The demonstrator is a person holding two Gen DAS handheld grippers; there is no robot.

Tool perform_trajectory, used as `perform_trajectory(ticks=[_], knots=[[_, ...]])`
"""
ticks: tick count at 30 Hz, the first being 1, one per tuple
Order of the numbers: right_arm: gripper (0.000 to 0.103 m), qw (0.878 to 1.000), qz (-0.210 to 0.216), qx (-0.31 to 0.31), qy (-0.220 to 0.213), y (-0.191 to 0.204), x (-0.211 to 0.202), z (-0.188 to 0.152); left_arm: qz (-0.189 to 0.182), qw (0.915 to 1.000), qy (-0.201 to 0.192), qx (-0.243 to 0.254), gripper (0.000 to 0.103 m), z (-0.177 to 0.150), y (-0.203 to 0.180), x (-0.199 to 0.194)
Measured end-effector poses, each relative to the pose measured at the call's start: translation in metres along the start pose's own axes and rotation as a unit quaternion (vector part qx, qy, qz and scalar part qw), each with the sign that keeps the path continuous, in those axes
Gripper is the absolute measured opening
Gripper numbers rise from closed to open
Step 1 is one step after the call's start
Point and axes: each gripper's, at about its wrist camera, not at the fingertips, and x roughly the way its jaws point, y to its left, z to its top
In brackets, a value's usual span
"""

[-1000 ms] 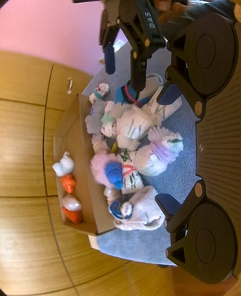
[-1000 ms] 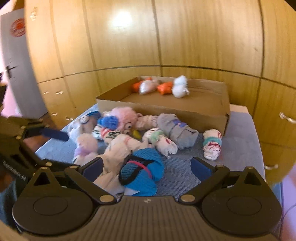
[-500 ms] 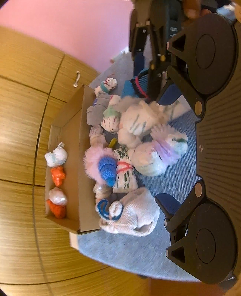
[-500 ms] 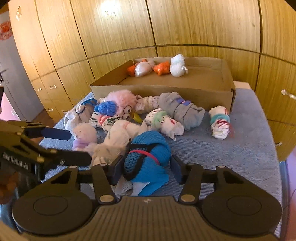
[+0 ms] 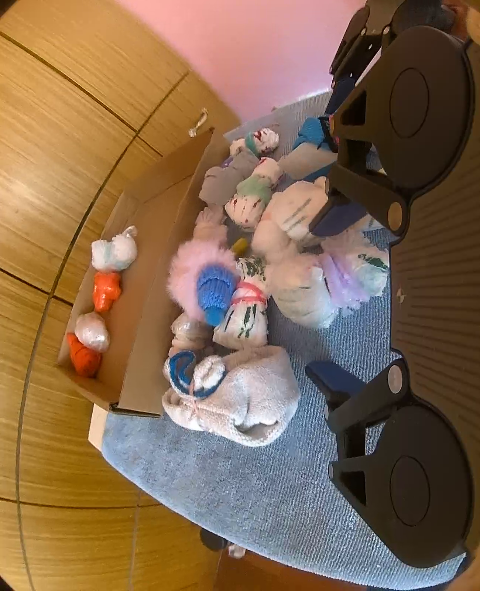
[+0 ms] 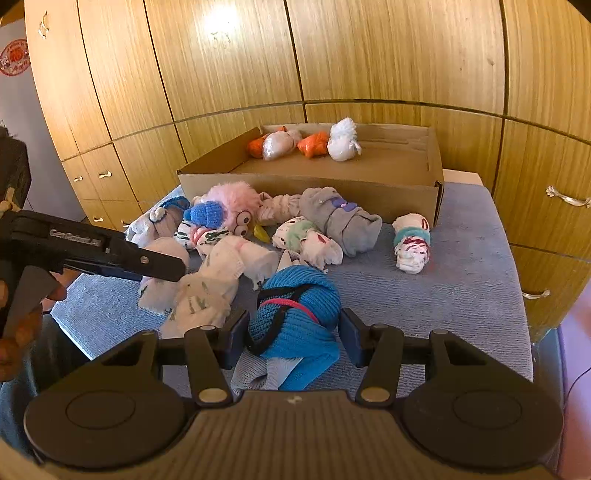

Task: Organize objects
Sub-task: 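Grasp white-pink bundle with left tool while right tool grasps blue knit bundle, then lift both held bundles and carry them toward the box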

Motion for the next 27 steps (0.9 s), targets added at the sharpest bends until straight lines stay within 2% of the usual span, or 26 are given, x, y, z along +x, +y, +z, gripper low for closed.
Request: perform_trajectory(ticks=[6,8,9,13,16,27], knots=[[0.05,1.0,-0.005,-0.004,-0.001,0.0,0.002,-0.004,0.048,0.9982,-0.005,0.037,0.068,-0.003,-0.025,0.01],[0.05,1.0,-0.003,-0.002,-0.004,-0.001,0.002,-0.004,0.055,0.9978,-0.005,0.038,0.063,-0.002,-0.026,0.011],[0.05,1.0,-0.002,-0.001,-0.004,-0.001,0.003,-0.004,0.057,0.9976,-0.005,0.038,0.057,-0.002,-0.026,0.011],[0.051,1.0,-0.001,0.006,-0.01,-0.003,0.004,-0.005,0.058,0.9979,-0.007,0.03,0.05,-0.001,-0.023,0.01],[0.049,1.0,0.001,0.006,-0.011,-0.003,0.004,-0.006,0.052,0.9981,-0.005,0.031,0.047,-0.002,-0.022,0.007],[0.046,1.0,0.01,0.003,-0.008,0.0,-0.004,-0.003,0.053,0.9959,-0.02,0.071,0.047,0.0,-0.024,-0.008]])
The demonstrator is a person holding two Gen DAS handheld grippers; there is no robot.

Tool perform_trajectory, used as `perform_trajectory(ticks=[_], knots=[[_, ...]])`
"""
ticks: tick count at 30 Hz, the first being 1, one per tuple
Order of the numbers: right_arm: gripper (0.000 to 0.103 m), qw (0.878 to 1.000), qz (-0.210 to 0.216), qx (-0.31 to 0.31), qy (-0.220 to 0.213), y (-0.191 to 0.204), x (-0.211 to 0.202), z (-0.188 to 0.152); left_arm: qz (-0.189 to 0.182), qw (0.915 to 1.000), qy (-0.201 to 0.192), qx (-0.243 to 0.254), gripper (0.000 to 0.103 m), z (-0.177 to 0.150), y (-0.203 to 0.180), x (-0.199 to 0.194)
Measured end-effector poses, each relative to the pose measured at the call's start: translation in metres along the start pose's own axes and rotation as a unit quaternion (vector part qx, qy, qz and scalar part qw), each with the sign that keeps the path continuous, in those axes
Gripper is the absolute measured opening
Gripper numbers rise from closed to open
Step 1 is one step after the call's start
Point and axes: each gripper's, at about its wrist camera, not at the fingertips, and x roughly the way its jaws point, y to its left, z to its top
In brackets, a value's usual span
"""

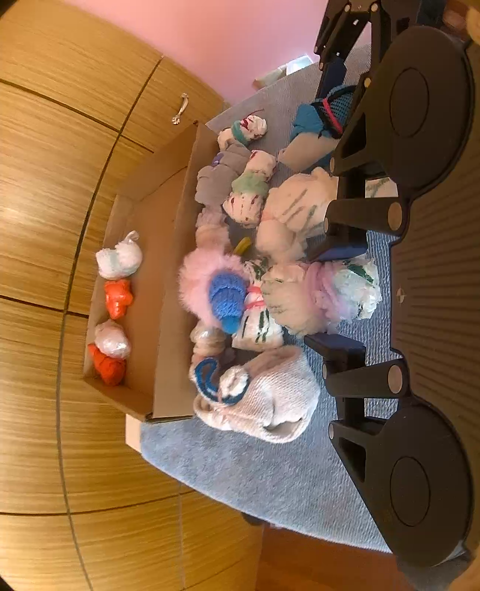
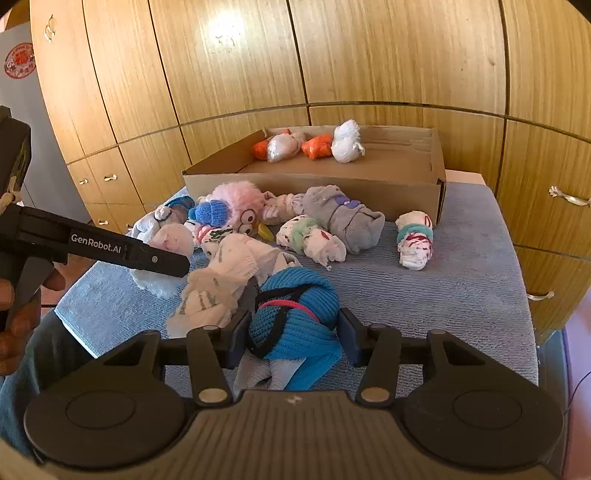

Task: Organize objects
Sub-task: 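Lift both held bundles and carry them toward the box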

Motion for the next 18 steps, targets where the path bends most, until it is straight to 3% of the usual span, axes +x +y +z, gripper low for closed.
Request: perform_trajectory(ticks=[10,18], knots=[[0.046,1.0,-0.014,0.005,-0.001,-0.003,-0.006,0.006,-0.001,0.9992,-0.005,0.039,0.047,0.006,-0.001,-0.007],[0.046,1.0,-0.018,0.003,-0.015,-0.011,-0.022,0.026,-0.017,0.9976,-0.007,0.067,0.047,0.028,-0.009,-0.019]])
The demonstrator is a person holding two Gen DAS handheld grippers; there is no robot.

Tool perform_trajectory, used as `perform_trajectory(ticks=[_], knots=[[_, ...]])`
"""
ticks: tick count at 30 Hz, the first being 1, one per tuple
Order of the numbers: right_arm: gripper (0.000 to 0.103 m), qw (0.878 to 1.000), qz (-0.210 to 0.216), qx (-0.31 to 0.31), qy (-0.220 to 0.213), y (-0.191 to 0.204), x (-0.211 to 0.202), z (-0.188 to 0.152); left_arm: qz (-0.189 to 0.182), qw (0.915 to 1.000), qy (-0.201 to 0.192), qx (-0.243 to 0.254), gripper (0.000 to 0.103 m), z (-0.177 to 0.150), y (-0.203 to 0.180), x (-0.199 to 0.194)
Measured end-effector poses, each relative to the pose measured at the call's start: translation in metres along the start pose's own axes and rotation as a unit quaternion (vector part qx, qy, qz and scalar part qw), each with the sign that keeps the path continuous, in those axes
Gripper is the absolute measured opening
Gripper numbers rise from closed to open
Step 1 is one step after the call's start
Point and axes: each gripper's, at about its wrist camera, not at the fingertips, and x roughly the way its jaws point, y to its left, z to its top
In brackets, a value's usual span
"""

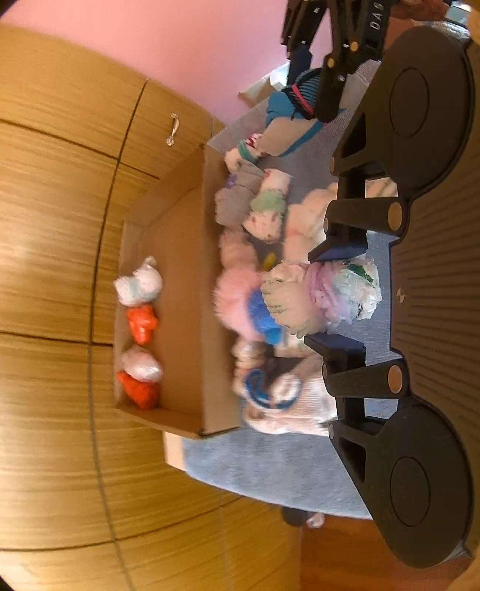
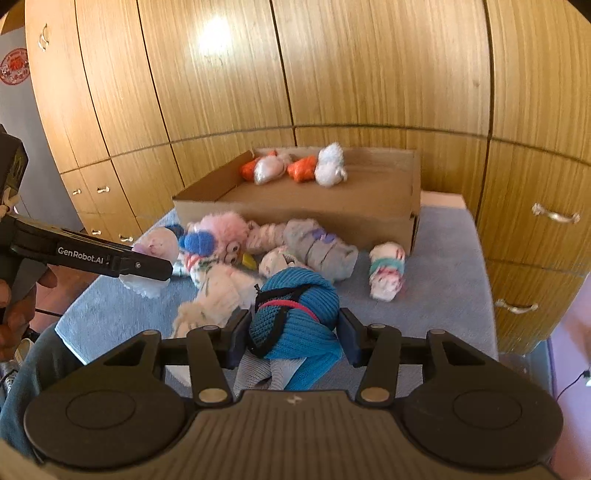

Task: Organize objects
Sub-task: 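Lift both held bundles and carry them toward the box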

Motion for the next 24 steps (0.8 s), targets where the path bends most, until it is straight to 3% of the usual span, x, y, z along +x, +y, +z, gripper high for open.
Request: perform_trajectory(ticks=[6,14,24], knots=[[0.046,1.0,-0.007,-0.018,-0.022,-0.006,-0.016,0.033,-0.016,0.9996,-0.012,0.021,0.047,0.035,-0.009,-0.01],[0.046,0.997,-0.026,-0.048,-0.053,-0.025,-0.022,0.102,-0.044,0.9971,-0.026,0.057,0.047,0.111,-0.032,-0.006],[0.046,0.997,-0.033,-0.054,-0.04,-0.058,0.03,0.169,-0.065,0.9928,-0.021,0.099,0.047,0.186,-0.072,0.048]])
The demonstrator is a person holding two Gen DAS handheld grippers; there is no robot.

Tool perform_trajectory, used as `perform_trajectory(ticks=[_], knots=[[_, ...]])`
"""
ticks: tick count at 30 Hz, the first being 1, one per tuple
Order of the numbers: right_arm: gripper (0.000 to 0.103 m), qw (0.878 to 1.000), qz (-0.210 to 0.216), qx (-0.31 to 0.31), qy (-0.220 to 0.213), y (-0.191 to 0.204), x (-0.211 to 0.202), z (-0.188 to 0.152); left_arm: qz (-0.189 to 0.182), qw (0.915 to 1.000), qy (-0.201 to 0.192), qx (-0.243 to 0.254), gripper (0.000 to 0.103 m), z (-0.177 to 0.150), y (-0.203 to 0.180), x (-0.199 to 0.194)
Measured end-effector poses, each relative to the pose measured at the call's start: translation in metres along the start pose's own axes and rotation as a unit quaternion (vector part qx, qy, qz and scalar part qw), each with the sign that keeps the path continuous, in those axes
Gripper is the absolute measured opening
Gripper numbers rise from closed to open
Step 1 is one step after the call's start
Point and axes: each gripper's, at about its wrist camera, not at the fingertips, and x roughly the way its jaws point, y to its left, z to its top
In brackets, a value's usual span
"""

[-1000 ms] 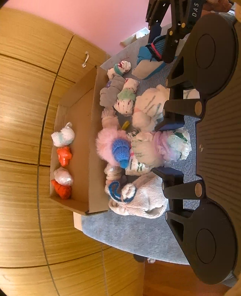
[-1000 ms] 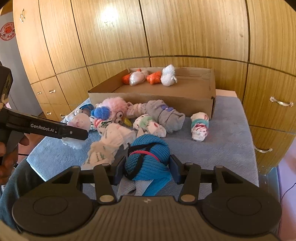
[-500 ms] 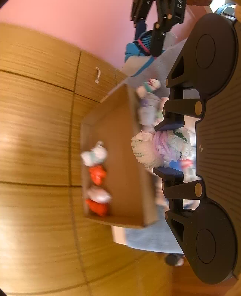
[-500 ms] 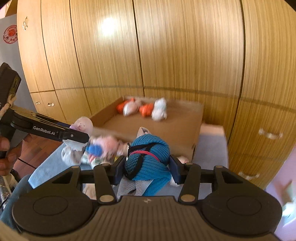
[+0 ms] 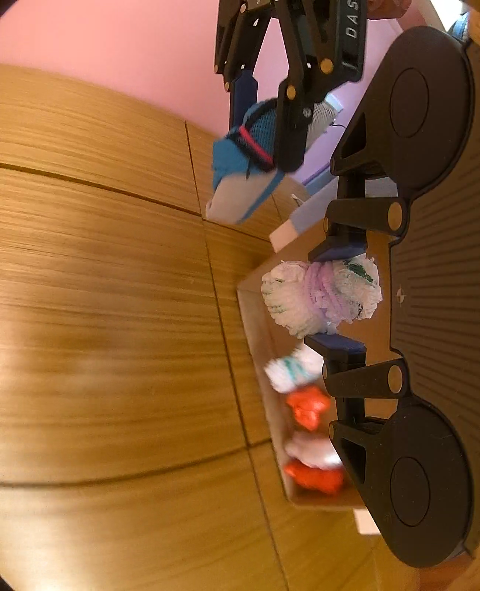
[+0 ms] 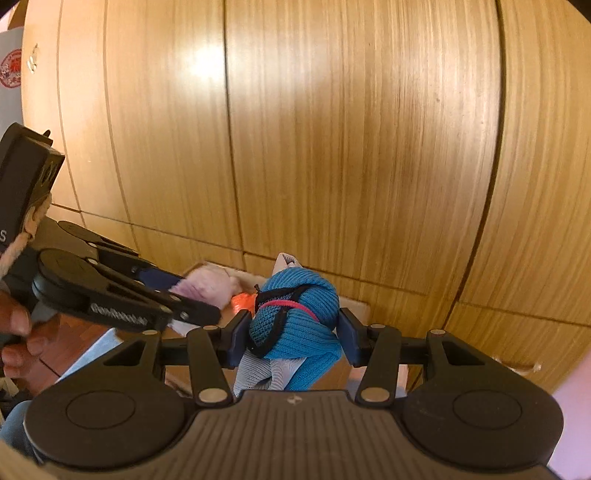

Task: Organize objects
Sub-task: 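Lift both held bundles and carry them toward the box, then lower white-pink bundle with left tool while right tool lowers blue knit bundle into box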

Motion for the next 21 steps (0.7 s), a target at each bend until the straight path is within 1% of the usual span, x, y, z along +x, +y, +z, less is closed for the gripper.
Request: perform_trajectory(ticks=[3,6,8,11,13,15,19,21], knots=[[0.046,1.0,0.004,0.0,0.013,-0.009,0.027,0.004,-0.007,0.9999,0.006,-0.004,0.047,0.011,0.002,0.03],[0.046,1.0,0.002,0.001,0.027,-0.017,0.057,0.004,-0.015,0.9998,0.011,-0.004,0.047,0.016,0.006,0.061],[0.047,0.999,-0.003,0.004,0.038,-0.022,0.076,0.001,-0.005,0.9999,0.013,-0.003,0.048,0.016,0.009,0.081],[0.047,0.999,-0.01,0.007,0.051,-0.032,0.105,-0.005,-0.009,0.9996,0.024,-0.005,0.048,0.014,0.02,0.115],[0.047,0.998,-0.008,0.011,0.059,-0.035,0.122,-0.01,-0.001,0.9995,0.03,0.009,0.048,0.012,0.023,0.134],[0.047,0.998,-0.009,0.013,0.066,-0.038,0.139,-0.012,0.004,0.9992,0.035,0.015,0.048,0.01,0.026,0.147],[0.047,0.997,-0.007,0.013,0.074,-0.038,0.166,-0.013,0.008,0.9989,0.045,0.01,0.048,0.006,0.038,0.166],[0.047,0.997,-0.008,0.008,0.075,-0.04,0.173,-0.015,0.011,0.9987,0.047,0.012,0.048,0.004,0.043,0.172]])
